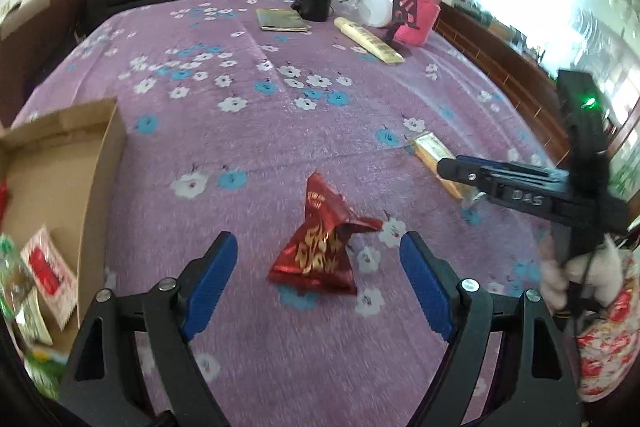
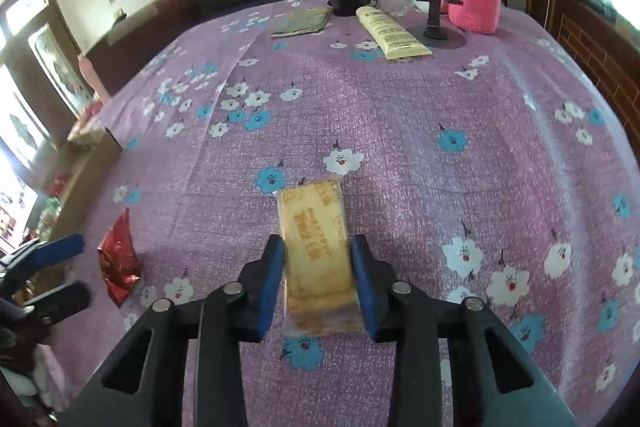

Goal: Organize snacks
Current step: 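Grasp the dark red candy with the left tool while the right tool grasps the yellow biscuit pack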

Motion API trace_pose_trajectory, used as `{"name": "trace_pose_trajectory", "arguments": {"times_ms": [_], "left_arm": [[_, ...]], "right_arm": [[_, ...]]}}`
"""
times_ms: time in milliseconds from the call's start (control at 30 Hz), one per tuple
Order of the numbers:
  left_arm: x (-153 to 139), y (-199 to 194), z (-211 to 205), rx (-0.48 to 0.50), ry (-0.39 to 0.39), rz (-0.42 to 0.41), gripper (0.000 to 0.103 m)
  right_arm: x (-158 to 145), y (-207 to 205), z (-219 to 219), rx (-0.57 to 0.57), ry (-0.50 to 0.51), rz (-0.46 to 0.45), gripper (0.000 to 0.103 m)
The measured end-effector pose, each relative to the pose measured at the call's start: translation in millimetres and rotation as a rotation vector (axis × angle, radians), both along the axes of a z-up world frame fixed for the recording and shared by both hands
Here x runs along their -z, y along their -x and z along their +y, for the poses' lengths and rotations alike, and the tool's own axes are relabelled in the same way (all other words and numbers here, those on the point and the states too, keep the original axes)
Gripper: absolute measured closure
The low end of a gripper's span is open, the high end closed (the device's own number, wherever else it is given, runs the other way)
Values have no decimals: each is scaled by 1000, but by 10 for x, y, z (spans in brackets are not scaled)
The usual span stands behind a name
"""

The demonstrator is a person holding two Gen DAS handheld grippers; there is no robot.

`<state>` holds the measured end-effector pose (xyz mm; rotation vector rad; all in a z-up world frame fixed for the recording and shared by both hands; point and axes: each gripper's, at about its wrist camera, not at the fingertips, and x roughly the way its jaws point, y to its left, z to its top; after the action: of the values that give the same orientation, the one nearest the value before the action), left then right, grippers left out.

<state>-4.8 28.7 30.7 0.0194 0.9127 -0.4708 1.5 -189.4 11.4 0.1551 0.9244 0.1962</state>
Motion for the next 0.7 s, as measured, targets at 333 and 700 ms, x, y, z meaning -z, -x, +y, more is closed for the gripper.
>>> {"name": "trace_pose_trajectory", "arguments": {"times_ms": [333, 700], "left_arm": [[167, -130, -176, 61, -28, 36, 36], [111, -34, -197, 57, -2, 32, 65]], "right_arm": [[-1, 50, 114, -43, -43, -18, 75], [-50, 82, 97, -38, -81, -59, 92]]}}
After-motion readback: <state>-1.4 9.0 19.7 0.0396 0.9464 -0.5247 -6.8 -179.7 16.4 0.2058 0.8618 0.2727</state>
